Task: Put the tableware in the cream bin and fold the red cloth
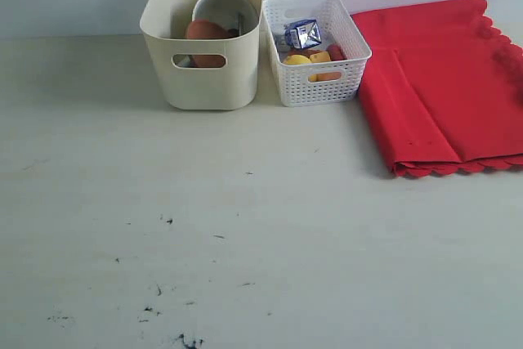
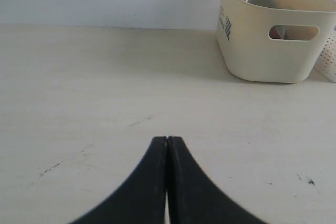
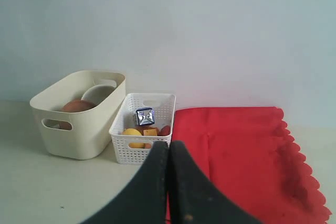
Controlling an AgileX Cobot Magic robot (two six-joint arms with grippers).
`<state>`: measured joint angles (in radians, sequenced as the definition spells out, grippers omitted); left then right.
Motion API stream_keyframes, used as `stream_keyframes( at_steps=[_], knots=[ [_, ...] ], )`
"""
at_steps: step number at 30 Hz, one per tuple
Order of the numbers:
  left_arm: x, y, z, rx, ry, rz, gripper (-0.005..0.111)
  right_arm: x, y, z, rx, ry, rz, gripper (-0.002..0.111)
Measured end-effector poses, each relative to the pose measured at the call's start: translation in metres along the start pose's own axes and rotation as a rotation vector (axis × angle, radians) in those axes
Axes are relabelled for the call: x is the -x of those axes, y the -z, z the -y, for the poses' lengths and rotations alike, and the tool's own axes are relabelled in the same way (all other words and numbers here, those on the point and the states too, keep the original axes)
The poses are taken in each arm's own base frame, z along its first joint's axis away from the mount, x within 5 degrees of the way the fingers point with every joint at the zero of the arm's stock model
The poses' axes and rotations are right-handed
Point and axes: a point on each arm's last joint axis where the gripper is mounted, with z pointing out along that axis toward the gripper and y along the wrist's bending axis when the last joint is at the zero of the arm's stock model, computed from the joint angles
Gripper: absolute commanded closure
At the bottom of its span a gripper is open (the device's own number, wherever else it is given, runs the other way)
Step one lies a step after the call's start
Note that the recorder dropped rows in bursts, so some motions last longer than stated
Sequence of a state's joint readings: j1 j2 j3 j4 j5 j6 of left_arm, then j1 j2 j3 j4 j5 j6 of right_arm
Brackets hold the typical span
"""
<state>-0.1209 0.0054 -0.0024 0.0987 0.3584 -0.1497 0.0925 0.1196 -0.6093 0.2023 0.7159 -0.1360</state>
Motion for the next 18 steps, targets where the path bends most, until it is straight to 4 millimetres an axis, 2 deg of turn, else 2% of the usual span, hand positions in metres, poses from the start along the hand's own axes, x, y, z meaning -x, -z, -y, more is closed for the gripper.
stream_keyframes(
  at_steps=[12,18],
  knots=[
    [0.000,0.000,0.000,0.000,0.000,0.000,0.107,0.000,0.000,0.002,-0.025,0.028,0.000,0.108],
    [0.000,0.000,0.000,0.000,0.002,0.000,0.107,-0.009,-0.011,0.005,-0.038,0.025,0.026,0.108]
  ],
)
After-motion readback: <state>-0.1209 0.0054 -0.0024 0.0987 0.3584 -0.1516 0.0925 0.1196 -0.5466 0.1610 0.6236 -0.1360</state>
